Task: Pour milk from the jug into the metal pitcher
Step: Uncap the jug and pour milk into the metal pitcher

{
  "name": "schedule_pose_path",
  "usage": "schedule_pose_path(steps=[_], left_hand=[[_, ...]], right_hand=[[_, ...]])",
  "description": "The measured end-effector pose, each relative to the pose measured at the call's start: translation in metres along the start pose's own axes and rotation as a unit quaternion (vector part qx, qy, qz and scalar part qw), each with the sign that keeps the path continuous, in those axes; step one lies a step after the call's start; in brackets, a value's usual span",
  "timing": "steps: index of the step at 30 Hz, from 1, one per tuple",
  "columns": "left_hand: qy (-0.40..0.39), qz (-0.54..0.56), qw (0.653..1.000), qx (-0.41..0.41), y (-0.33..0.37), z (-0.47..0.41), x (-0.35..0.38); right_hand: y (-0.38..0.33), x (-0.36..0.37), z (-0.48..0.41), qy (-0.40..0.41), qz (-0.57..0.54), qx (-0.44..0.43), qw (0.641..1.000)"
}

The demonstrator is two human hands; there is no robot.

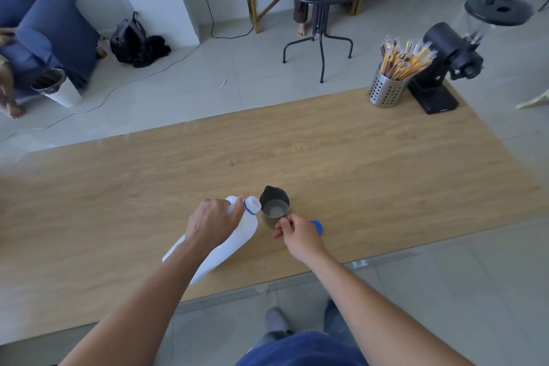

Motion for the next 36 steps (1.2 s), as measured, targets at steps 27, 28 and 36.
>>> schedule_pose_path(steps=[27,28,36], left_hand=[[-0.039,-0.151,0.987,0.028,0.019,-0.034,0.007],[-0.040,-0.153,0.987,0.028,0.020,-0.034,0.006],[-0.044,-0.173,0.983,0.040,0.024,-0.035,0.005]], right_hand=[[-0.017,0.002,-0.010,-0.048,-0.009,0.053,0.997],[-0.018,0.002,-0.009,-0.048,-0.009,0.054,0.997],[-0.023,-0.002,-0.005,-0.048,0.015,0.052,0.997]])
Point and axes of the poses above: each hand's wrist, its own z-axis away from the middle knuckle, its own x-axis out of the palm, y = z × x, the point moved 2 cm from there along -z, towards the middle knuckle, and after that the axes turned 5 degrees about x, right-handed, at the moved point
